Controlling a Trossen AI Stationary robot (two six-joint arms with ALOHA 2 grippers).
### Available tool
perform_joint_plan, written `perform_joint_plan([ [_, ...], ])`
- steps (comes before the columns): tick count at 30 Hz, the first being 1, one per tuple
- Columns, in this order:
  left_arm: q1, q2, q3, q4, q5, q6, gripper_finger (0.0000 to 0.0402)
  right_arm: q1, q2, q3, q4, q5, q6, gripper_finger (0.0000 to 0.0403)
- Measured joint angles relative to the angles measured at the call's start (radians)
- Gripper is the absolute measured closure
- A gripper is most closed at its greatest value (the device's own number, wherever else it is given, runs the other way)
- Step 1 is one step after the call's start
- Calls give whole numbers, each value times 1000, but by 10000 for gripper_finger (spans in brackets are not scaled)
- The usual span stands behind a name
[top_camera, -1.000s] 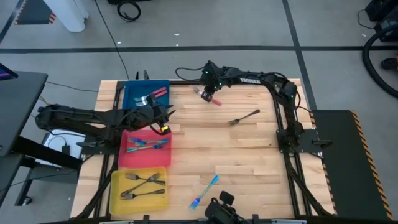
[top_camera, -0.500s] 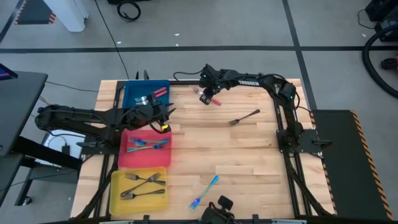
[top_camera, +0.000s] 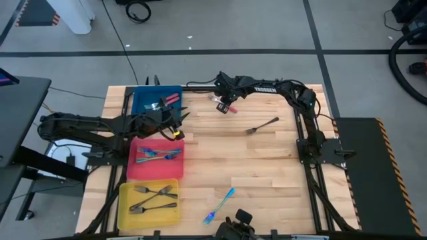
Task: Sort silverware by color (type)
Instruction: Put the pink fork into the blue bin
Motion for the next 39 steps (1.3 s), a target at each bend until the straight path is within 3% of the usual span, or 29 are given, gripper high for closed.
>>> perform_joint_plan([
  [15, 119, 0, 0, 19, 0, -17, 299, 4, 40, 1, -13, -22, -35, 315],
  [22, 126, 0, 0, 15, 0, -19, 299, 4, 34, 1, -12, 1, -45, 315],
  [32, 125, 0, 0, 11, 0, -20, 299, 6, 9, -6, -10, -93, -43, 315],
  [39, 125, 0, 0, 3, 0, -20, 299, 9, 9, -57, 11, -94, -16, 314],
])
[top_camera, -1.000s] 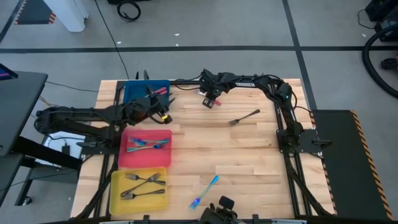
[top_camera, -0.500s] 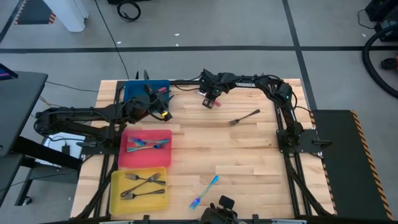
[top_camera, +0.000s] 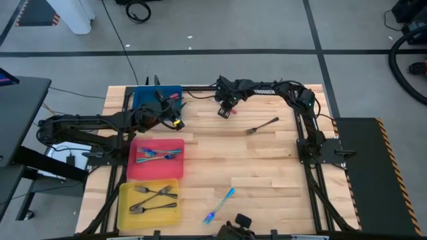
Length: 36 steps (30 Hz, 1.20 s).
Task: Sort silverware by color (type)
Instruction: Put the pink fork into the blue bin
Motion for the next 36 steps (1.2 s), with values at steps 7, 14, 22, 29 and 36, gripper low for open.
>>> perform_joint_plan([
  [7, 0, 0, 0, 0, 0, 0, 299, 0, -6, -36, 62, 0, 17, 314],
  [14, 0, 0, 0, 0, 0, 0, 299, 0, -5, -64, 153, 8, 59, 316],
  [22, 0, 0, 0, 1, 0, -1, 299, 2, -4, -64, 133, 45, 78, 316],
  [29, 0, 0, 0, 1, 0, -1, 299, 23, -3, -57, 102, 16, 10, 308],
  [36, 0, 0, 0, 1, 0, -1, 299, 28, -1, -57, 99, 70, 43, 302],
])
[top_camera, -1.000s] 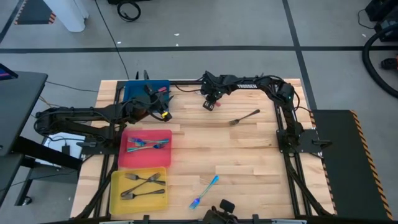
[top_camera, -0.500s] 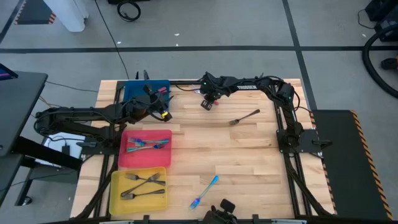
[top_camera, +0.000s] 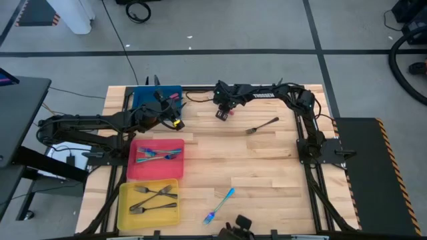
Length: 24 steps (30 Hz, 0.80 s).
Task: Sort silverware by color (type)
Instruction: Put the pink fork into the blue bin
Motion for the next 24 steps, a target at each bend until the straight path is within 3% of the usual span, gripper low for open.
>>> perform_joint_plan([
  [3, 0, 0, 0, 0, 0, 0, 299, -12, -1, 0, -14, -58, 38, 302],
  [19, 0, 0, 0, -2, 0, 0, 299, -1, 40, 43, -53, 57, 103, 305],
  [24, 0, 0, 0, -2, 0, 1, 299, -2, 45, 82, -91, 56, 77, 341],
])
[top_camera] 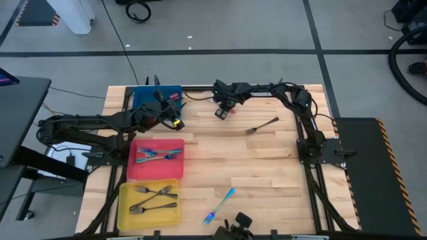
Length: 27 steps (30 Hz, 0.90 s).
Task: Sort silverware by color (type)
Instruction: Put the pink fork into the blue bin
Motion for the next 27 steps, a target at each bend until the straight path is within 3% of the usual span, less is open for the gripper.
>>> perform_joint_plan([
  [16, 0, 0, 0, -15, 0, 0, 299, 2, -6, 158, -217, 35, -76, 352],
  [17, 0, 0, 0, -15, 0, 0, 299, 6, -12, 172, -240, 44, -87, 379],
  [19, 0, 0, 0, -16, 0, 0, 299, 14, -35, 197, -264, 69, -111, 399],
  [23, 0, 0, 0, -21, 0, -18, 299, 37, -127, 214, -287, 130, -153, 401],
  [27, 0, 0, 0, -23, 0, -32, 299, 41, -221, 217, -280, 89, -142, 402],
])
